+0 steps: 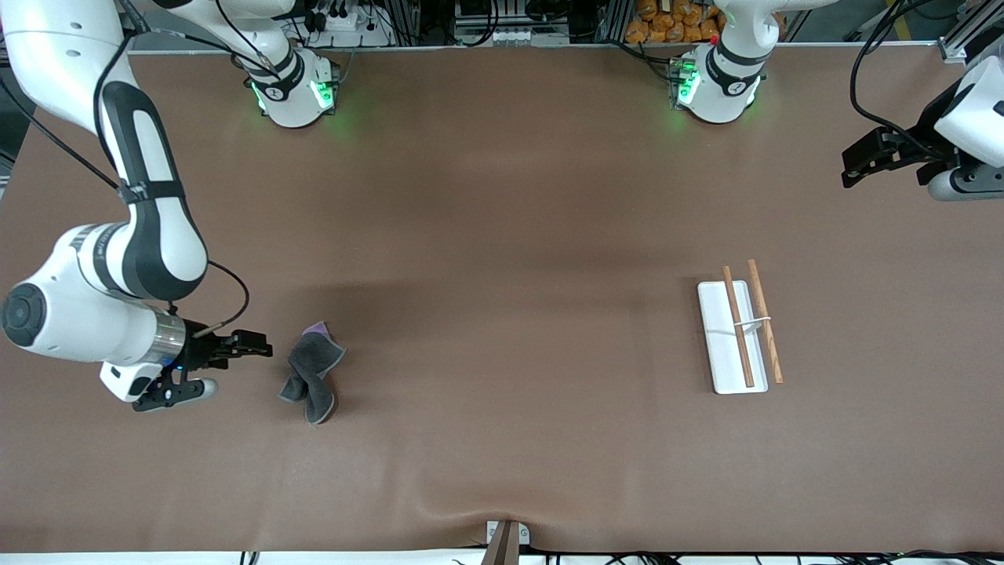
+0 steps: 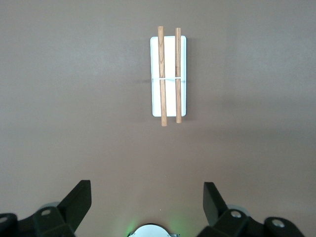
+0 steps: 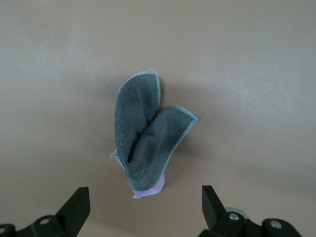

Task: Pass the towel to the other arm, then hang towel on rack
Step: 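Lower the right gripper and grasp the grey towel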

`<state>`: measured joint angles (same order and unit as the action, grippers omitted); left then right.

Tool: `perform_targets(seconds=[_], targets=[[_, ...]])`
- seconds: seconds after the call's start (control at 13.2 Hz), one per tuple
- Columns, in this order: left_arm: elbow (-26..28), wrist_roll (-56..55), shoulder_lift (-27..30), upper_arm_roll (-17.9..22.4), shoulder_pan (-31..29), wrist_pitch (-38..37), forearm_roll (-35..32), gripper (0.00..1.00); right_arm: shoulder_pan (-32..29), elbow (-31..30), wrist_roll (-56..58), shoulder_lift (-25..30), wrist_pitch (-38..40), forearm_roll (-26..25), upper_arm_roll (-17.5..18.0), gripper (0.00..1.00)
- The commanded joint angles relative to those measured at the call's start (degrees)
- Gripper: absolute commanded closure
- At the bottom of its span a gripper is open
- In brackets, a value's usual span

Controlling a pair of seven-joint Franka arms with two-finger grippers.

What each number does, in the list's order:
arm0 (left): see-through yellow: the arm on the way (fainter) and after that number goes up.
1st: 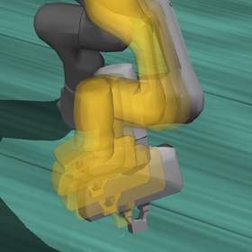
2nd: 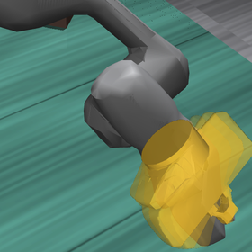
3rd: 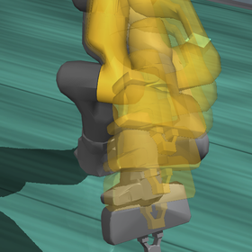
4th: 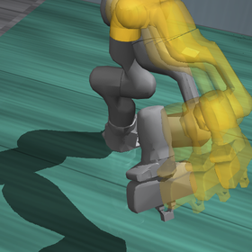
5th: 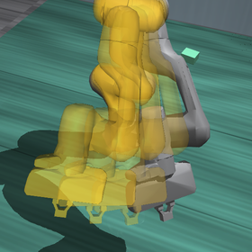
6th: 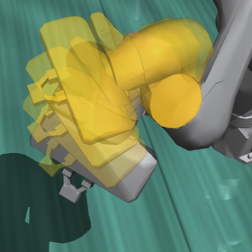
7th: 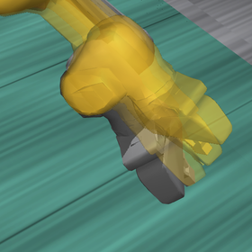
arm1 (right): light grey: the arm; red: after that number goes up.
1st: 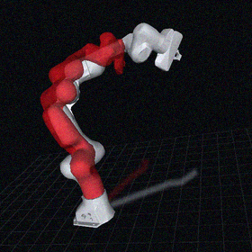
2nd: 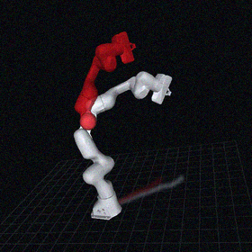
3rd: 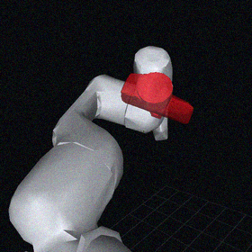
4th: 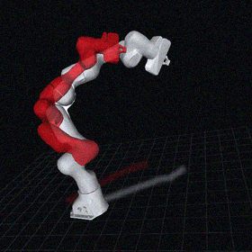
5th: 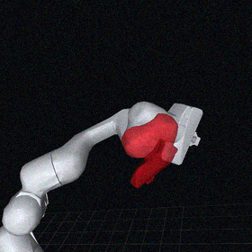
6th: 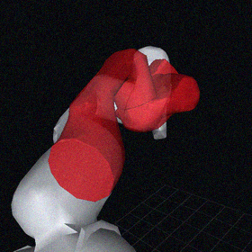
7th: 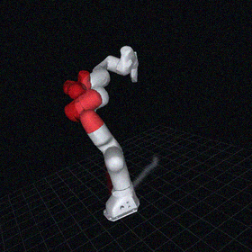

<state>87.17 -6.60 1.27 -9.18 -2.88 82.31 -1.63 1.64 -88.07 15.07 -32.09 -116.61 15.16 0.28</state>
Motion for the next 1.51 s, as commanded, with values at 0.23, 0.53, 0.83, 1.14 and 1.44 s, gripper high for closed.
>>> perform_targets(seconds=[0.23,0.53,0.83,1.14,1.44], targets=[[0.46,1.32,0.4,-0.14,-0.19,-0.39,0.05,0.0,2.49,1.5,-1.89,-4.46,-4.48,9.09,-0.28,0.0],[0.37,1.32,0.48,-0.14,-0.28,-0.48,0.05,0.0,3.46,-0.6,-1.8,-4.82,-7.04,8.75,-0.28,0.0],[0.46,1.32,0.48,-0.14,-0.28,-0.48,0.05,0.0,3.98,-4.11,-1.53,-4.91,-10.29,8.66,-0.37,0.09],[0.46,1.32,0.48,-0.14,-0.19,-0.48,0.23,0.0,3.81,-4.3,-1.36,-4.91,-10.39,8.57,-0.37,0.72],[0.46,1.32,0.48,-0.14,-0.28,-0.48,0.93,0.0,3.72,-4.12,-1.88,-4.91,-9.69,8.66,-0.37,1.0]])
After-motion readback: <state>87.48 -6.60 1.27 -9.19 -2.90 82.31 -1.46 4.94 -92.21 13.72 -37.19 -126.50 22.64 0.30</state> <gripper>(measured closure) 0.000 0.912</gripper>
